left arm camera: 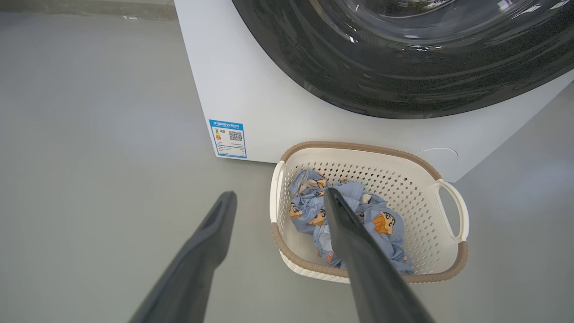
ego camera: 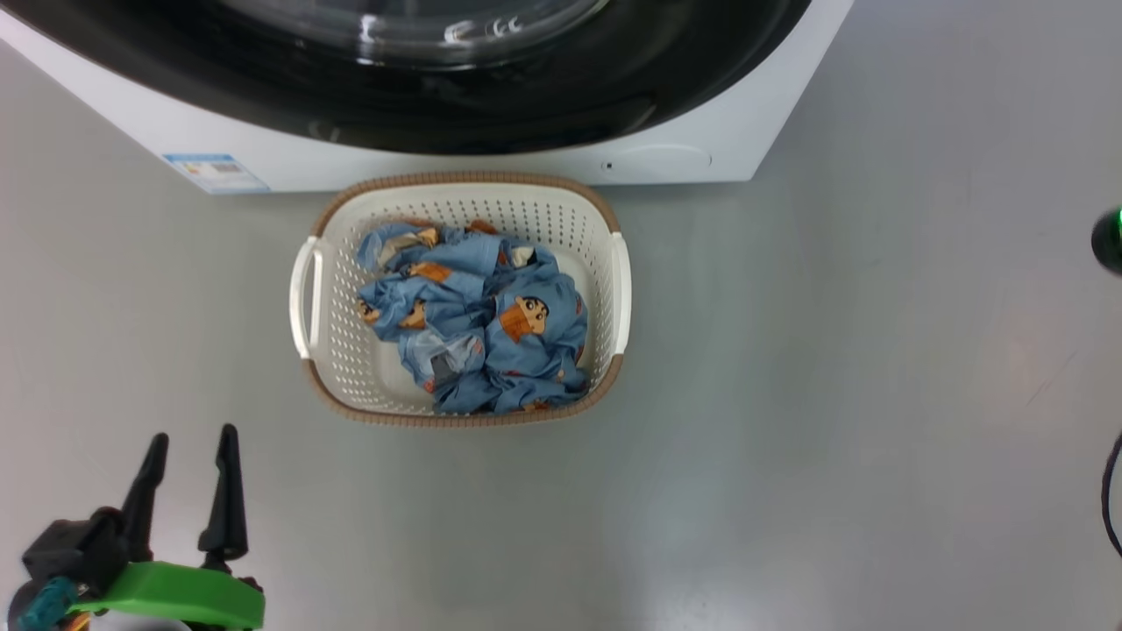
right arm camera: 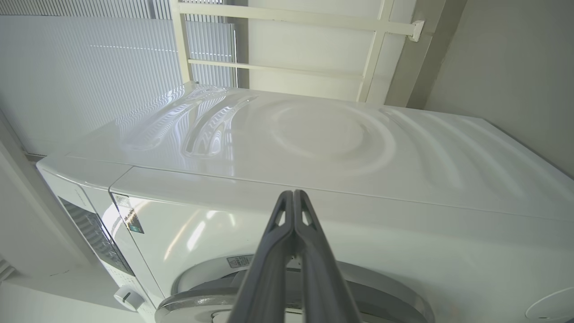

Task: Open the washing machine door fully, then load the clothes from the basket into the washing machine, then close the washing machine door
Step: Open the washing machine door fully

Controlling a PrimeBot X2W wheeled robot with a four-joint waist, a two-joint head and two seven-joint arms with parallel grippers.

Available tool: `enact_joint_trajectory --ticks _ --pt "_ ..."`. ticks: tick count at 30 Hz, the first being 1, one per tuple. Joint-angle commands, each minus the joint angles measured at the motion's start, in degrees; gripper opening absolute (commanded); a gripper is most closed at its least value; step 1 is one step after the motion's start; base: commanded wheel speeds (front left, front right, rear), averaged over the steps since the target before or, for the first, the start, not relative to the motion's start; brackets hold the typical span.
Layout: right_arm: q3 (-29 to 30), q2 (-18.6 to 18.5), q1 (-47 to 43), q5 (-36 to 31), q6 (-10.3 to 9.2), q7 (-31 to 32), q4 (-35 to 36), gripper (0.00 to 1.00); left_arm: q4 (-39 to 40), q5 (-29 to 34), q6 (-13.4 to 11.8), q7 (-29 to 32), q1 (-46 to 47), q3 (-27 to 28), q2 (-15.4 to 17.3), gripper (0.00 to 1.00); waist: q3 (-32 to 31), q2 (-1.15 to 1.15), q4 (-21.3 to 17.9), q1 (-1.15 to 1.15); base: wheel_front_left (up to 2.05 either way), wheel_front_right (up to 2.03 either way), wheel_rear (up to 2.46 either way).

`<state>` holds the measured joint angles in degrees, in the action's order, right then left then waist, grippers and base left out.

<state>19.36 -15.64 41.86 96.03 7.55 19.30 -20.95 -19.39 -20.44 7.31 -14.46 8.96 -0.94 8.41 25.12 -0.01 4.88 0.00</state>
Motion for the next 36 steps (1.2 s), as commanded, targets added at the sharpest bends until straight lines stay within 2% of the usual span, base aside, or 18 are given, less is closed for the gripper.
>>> enact_joint_trajectory --ticks 1,19,36 --pt "-0.95 0.15 1.68 -0.62 -0.06 0.96 1.83 0.0 1.6 -0.43 0.18 -0.54 0.52 2.36 1.9 1.0 1.85 0.01 0.35 0.0 0.0 0.0 0.0" --pt "-8.6 5.03 17.44 -4.84 -0.06 9.73 2.47 0.0 4.44 -0.59 0.18 -0.54 1.74 2.76 1.46 1.0 7.61 0.01 1.74 0.0 0.0 0.0 0.0" --pt "-11.44 4.09 23.12 -6.13 -0.06 13.66 1.95 0.0 4.94 -0.6 0.18 -0.54 2.0 4.13 0.17 1.0 10.47 0.01 4.98 0.0 0.0 0.0 0.0"
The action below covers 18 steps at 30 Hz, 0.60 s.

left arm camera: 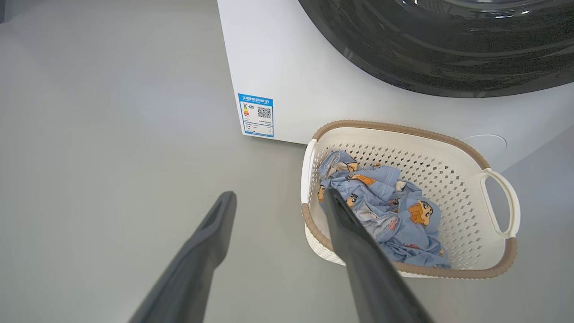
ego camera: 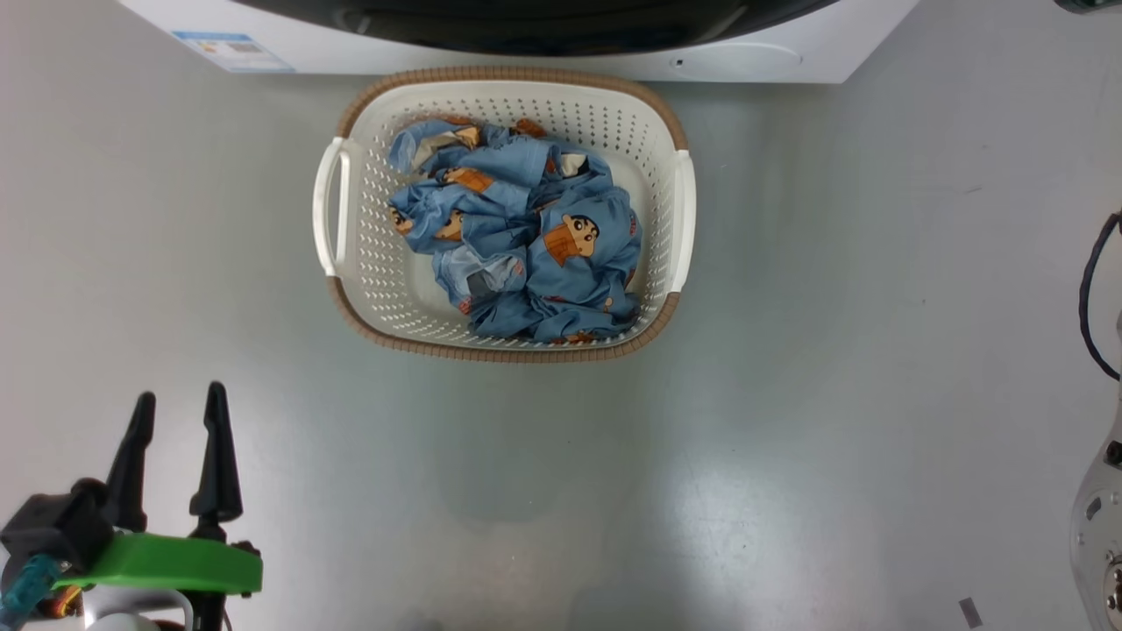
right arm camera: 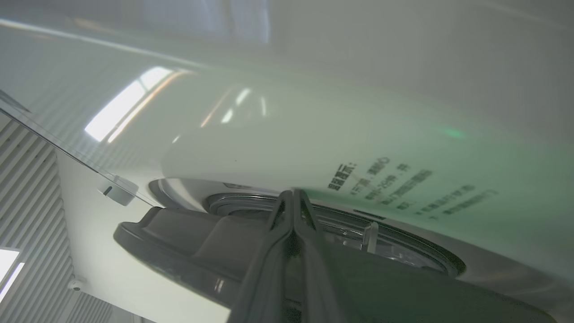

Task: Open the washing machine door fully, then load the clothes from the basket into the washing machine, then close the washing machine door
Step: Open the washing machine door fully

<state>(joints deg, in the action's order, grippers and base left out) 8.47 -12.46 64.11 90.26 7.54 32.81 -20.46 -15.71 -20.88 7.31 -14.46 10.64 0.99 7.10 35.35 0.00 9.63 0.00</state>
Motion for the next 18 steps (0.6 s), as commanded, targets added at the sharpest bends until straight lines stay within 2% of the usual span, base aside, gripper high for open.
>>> enact_joint_trajectory --ticks 1,18 --pt "-0.74 0.93 1.17 -0.42 -0.05 0.3 1.4 0.0 1.33 -0.14 0.18 -0.54 0.43 2.22 1.4 1.0 0.48 0.0 0.36 0.0 0.0 0.0 0.0" --pt "-2.96 0.66 3.96 -0.87 -0.05 2.18 0.33 0.0 1.58 -0.02 0.18 -0.54 0.71 3.13 0.67 1.0 2.49 0.0 0.75 0.0 0.0 0.0 0.0"
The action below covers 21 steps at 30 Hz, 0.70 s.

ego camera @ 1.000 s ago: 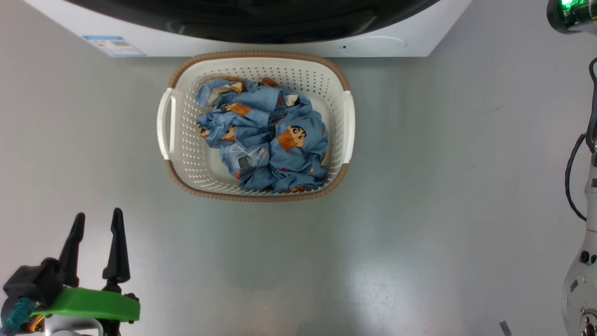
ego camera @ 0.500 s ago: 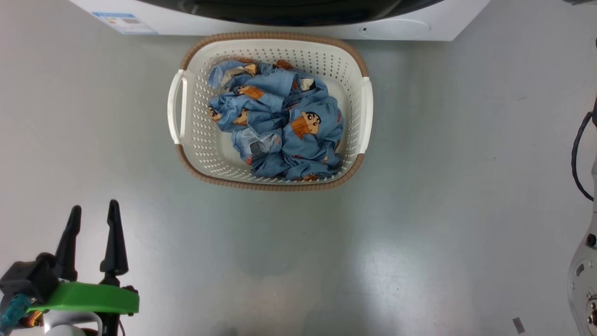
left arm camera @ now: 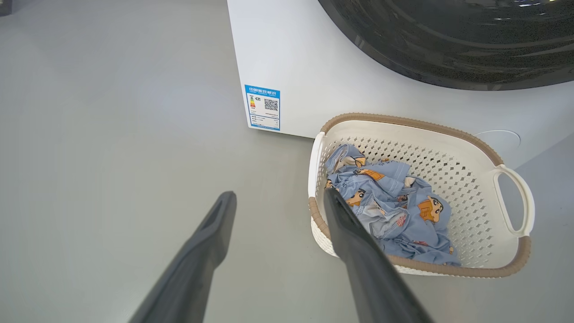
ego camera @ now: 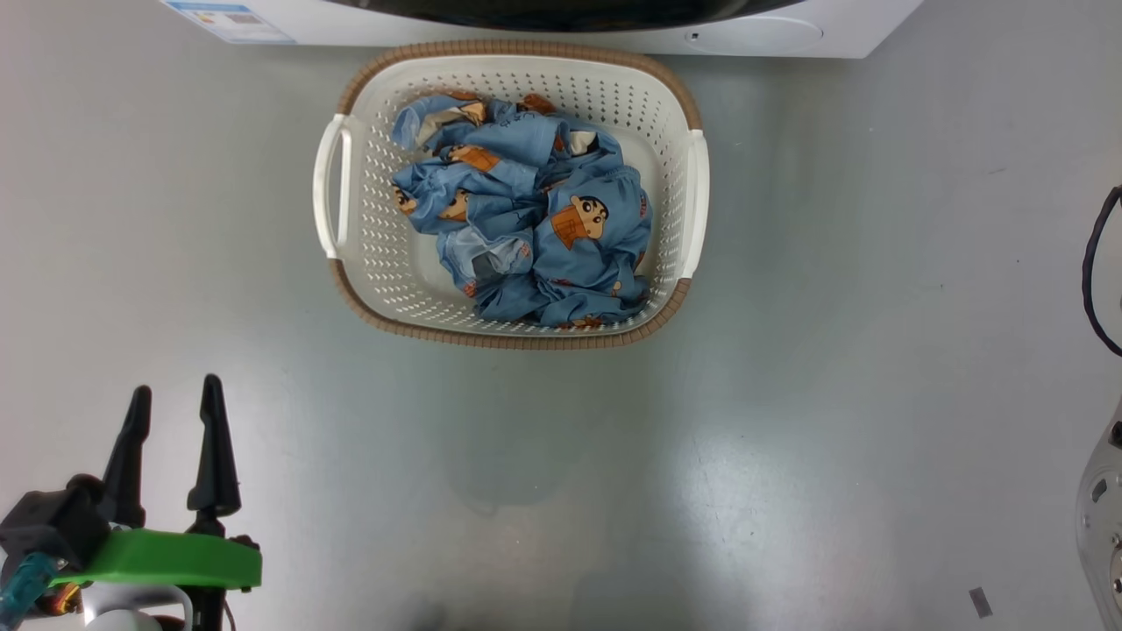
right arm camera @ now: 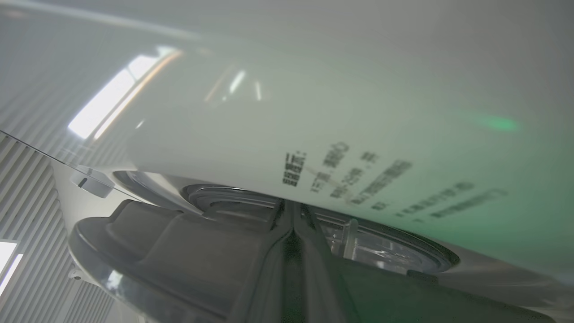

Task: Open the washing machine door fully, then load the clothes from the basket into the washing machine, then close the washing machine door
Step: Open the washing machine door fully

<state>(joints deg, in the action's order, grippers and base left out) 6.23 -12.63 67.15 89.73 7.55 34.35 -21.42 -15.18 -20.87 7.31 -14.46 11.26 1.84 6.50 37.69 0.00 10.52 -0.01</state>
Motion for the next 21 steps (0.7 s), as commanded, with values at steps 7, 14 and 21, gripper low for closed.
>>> enact_joint_trajectory --ticks 7,14,21 --pt "-1.86 0.62 1.13 -0.22 -0.06 2.22 1.06 0.0 1.01 -0.13 0.18 -0.54 0.1 2.18 1.36 1.0 0.36 0.0 -0.55 0.0 0.0 0.0 0.0" --pt "-3.15 0.86 0.42 -0.48 -0.06 3.25 1.06 0.0 0.8 -0.24 0.18 -0.54 -0.12 2.42 2.1 1.0 0.35 0.0 -1.37 0.0 0.0 0.0 0.0" --pt "-4.44 1.3 -0.52 -0.05 -0.06 5.02 1.16 0.0 0.18 -0.13 0.18 -0.54 -0.29 2.52 2.48 1.0 0.08 0.0 -2.34 0.0 0.0 0.0 0.0"
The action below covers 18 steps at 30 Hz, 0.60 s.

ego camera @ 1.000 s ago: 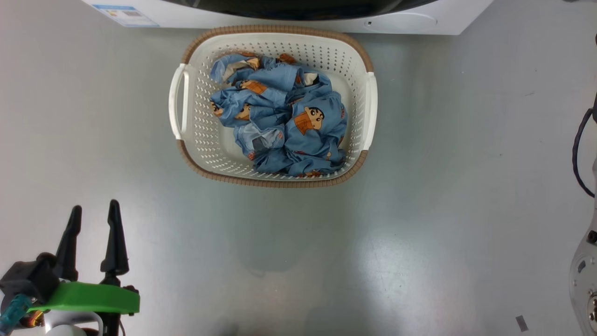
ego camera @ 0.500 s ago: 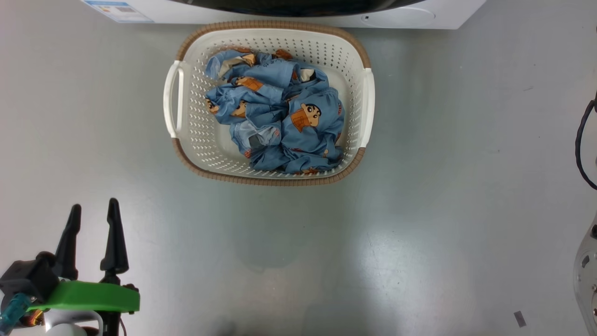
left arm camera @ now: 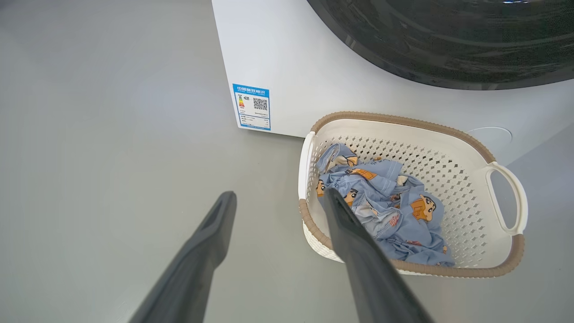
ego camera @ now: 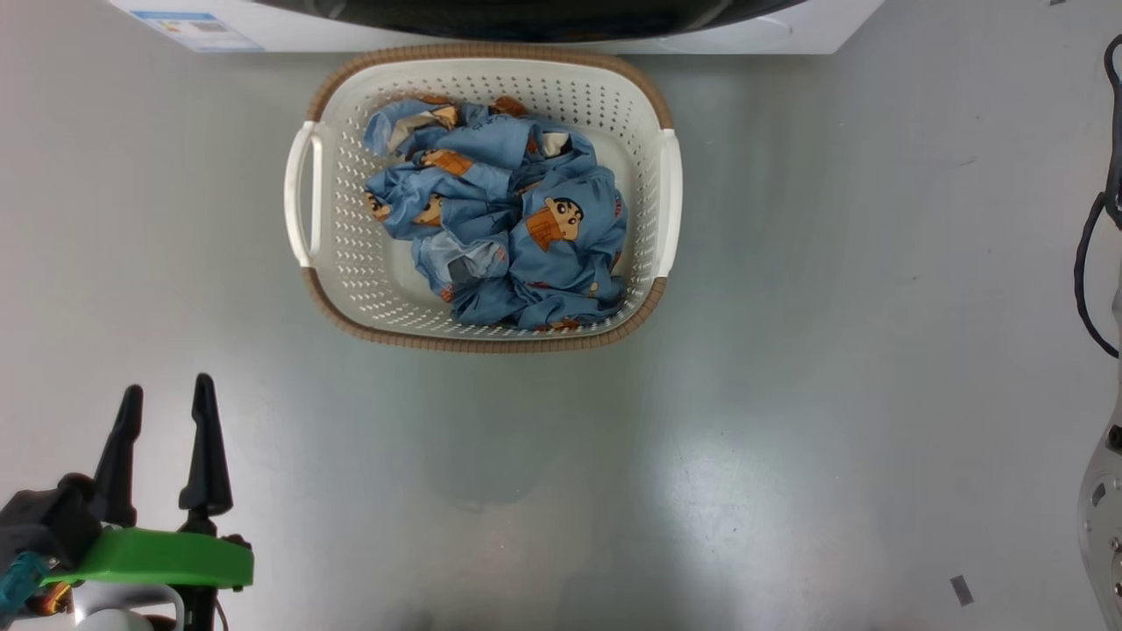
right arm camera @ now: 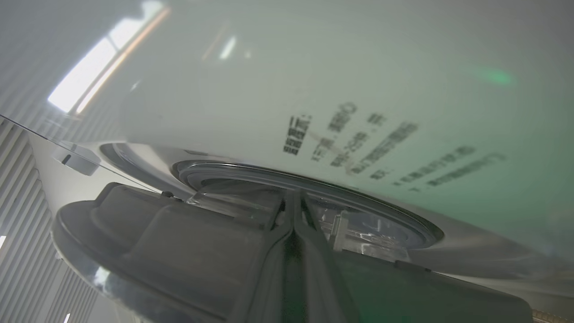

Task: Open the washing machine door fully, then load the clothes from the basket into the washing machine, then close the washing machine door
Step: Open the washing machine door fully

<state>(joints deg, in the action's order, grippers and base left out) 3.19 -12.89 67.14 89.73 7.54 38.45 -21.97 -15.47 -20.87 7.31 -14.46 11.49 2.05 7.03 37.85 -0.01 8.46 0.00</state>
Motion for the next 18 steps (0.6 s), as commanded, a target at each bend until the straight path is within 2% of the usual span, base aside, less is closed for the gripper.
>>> enact_joint_trajectory --ticks 1,18 --pt "-1.55 1.63 -0.72 0.0 -0.05 1.15 1.8 0.0 0.38 -0.15 0.18 -0.54 -0.55 2.29 1.98 1.0 -0.11 0.01 -0.45 0.0 0.0 0.0 0.0" --pt "-3.94 2.68 -4.43 0.55 -0.05 4.54 3.26 0.0 -0.91 -0.54 0.18 -0.54 -0.09 2.14 1.89 1.0 -1.53 0.01 -1.67 0.0 0.0 0.0 0.0"
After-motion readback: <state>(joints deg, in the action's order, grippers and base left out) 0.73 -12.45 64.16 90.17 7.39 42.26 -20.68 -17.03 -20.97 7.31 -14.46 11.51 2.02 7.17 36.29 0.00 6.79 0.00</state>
